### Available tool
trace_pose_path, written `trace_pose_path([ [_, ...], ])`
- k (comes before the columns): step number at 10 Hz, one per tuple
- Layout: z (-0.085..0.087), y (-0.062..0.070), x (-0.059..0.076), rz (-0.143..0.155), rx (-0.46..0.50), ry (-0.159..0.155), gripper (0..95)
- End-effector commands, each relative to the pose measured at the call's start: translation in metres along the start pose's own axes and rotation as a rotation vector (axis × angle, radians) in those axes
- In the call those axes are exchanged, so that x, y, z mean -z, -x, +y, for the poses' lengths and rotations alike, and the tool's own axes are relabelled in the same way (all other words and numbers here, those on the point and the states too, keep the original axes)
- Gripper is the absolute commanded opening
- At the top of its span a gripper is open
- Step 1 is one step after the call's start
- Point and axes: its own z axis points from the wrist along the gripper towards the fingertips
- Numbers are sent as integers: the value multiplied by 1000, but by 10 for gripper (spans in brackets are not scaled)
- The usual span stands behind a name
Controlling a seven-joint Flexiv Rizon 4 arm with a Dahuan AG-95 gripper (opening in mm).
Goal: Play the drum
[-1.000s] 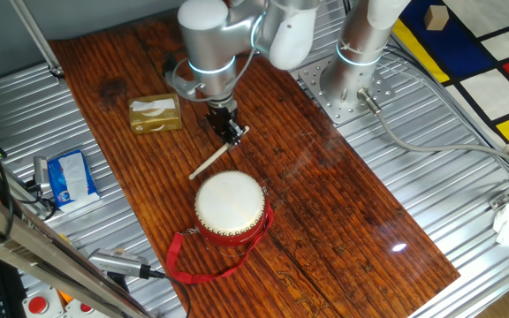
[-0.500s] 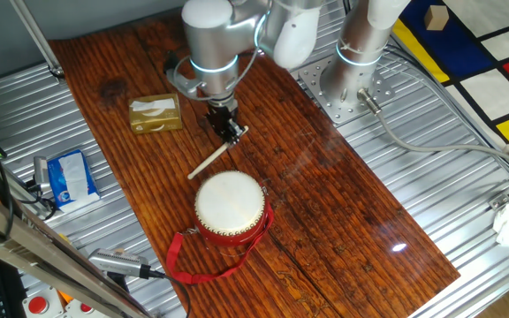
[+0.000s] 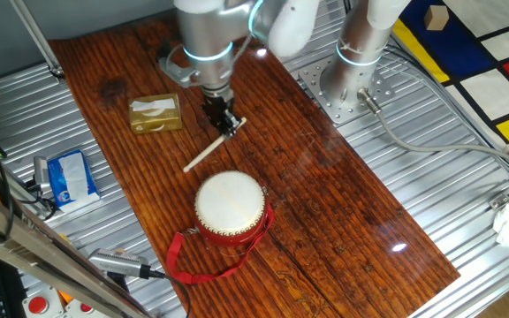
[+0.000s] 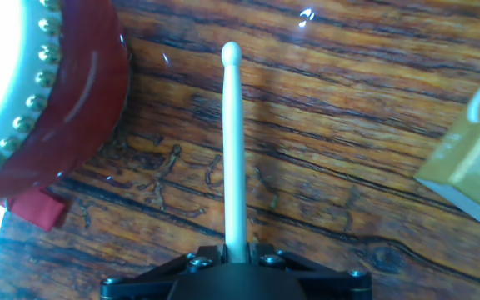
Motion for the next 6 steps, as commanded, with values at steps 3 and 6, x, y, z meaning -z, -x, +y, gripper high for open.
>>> trace_pose_path([
  [3, 3, 5, 14, 11, 4, 0, 0],
  [6, 9, 15, 35, 35, 18, -4, 0],
])
